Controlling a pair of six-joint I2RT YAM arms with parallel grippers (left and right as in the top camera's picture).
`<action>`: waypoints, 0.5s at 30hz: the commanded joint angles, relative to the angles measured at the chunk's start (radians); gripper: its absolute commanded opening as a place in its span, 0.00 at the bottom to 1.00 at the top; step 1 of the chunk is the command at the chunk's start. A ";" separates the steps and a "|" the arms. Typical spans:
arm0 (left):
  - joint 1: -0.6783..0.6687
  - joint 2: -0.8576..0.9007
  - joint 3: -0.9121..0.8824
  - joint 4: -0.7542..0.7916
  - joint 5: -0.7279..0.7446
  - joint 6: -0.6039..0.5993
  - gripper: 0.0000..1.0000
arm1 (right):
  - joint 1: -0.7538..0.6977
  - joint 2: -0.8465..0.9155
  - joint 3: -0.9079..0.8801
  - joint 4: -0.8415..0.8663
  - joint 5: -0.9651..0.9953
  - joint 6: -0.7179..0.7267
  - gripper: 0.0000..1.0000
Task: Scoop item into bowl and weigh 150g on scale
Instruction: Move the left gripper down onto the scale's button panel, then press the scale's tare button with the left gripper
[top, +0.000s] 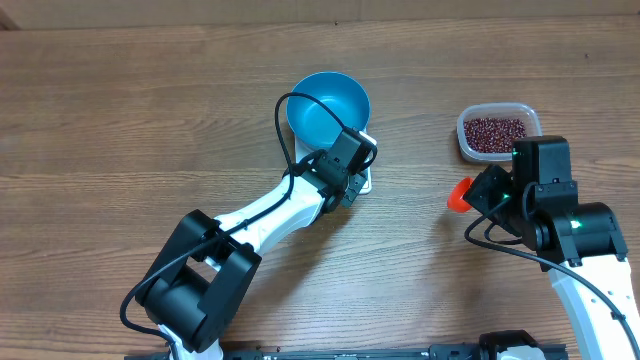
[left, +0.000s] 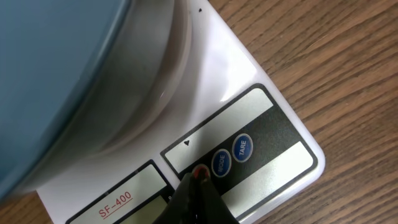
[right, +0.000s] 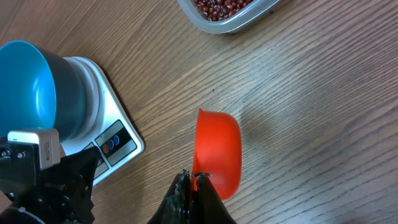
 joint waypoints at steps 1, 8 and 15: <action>0.007 0.013 -0.010 0.004 -0.018 -0.006 0.04 | -0.004 -0.007 0.034 0.002 0.016 0.002 0.04; 0.007 0.014 -0.010 0.005 -0.018 -0.006 0.04 | -0.004 -0.007 0.034 0.003 0.016 0.002 0.04; 0.007 0.040 -0.010 0.009 -0.018 -0.007 0.04 | -0.004 -0.007 0.034 0.002 0.016 0.002 0.04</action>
